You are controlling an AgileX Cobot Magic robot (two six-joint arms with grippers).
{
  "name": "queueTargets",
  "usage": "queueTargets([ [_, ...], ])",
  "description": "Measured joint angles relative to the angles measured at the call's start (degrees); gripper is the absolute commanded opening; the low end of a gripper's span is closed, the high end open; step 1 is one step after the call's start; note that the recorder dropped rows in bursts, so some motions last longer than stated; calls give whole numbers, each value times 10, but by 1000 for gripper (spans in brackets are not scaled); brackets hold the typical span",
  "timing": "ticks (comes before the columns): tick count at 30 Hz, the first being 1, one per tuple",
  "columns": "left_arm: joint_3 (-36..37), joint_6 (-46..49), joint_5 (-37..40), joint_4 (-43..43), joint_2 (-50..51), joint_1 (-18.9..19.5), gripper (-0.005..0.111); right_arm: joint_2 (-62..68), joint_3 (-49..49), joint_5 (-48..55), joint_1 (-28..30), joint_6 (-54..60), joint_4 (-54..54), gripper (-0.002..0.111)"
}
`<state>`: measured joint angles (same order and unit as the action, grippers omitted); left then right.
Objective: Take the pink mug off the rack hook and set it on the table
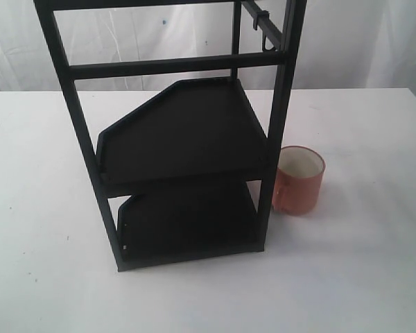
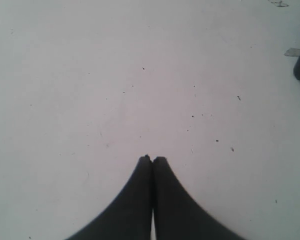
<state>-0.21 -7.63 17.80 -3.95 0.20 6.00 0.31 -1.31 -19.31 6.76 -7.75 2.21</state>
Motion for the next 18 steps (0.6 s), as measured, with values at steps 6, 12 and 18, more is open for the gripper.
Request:
queueTargets([
  [6, 0, 0, 0, 0, 0, 0, 0, -1, 14, 378, 13, 39, 20, 0],
  [12, 0, 0, 0, 0, 0, 0, 0, -1, 14, 390, 13, 55, 22, 0],
  [18, 0, 0, 0, 0, 0, -2, 0, -1, 14, 390, 13, 56, 22, 0],
])
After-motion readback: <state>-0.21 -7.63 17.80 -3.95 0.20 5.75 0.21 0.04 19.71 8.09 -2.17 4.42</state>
